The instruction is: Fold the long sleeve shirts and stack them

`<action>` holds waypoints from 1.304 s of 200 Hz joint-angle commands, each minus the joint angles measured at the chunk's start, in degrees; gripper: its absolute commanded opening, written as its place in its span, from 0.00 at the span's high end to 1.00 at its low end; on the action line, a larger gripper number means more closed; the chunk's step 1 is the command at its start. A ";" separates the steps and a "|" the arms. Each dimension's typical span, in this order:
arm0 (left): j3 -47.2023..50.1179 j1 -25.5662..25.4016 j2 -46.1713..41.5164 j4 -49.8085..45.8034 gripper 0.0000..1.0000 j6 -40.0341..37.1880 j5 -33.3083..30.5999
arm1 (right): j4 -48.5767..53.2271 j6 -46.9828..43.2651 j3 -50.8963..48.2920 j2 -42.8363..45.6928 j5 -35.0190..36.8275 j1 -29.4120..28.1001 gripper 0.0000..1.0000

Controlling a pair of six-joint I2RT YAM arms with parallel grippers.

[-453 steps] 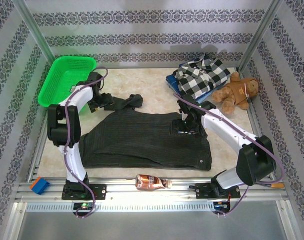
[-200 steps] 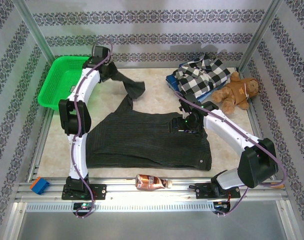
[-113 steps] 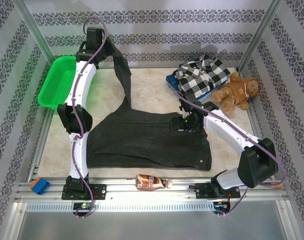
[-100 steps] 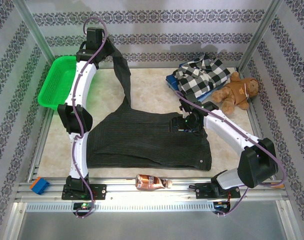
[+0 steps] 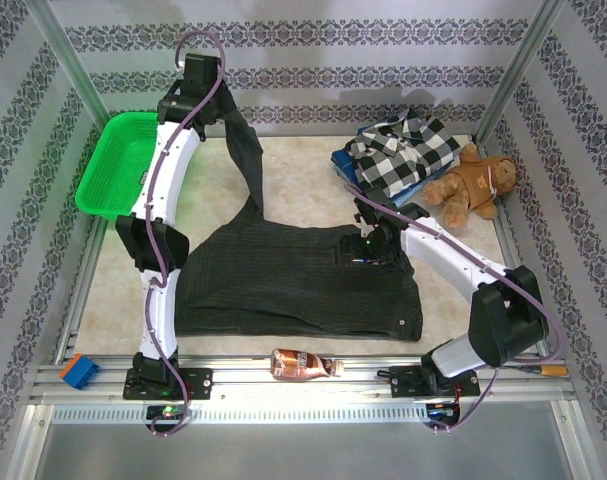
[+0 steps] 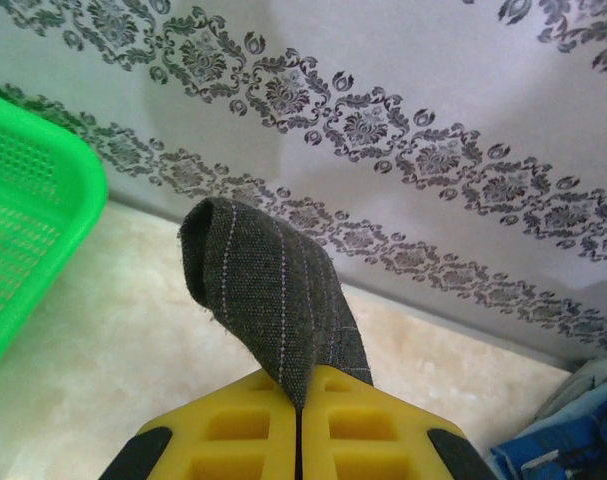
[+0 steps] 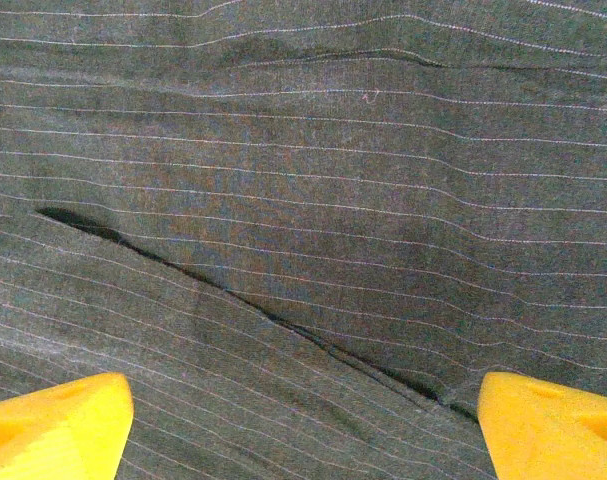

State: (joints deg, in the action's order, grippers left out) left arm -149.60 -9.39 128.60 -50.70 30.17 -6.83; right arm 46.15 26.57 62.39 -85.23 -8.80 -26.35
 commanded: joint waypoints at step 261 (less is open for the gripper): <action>19.52 -9.83 0.68 15.04 0.93 35.61 19.15 | -1.39 -10.46 -6.99 4.14 -8.15 8.70 0.10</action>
State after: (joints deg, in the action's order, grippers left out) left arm -130.58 -17.80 127.37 -46.83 56.51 8.69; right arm 45.19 17.56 56.77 -82.56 -15.64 -18.74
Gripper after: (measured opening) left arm 0.078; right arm 0.900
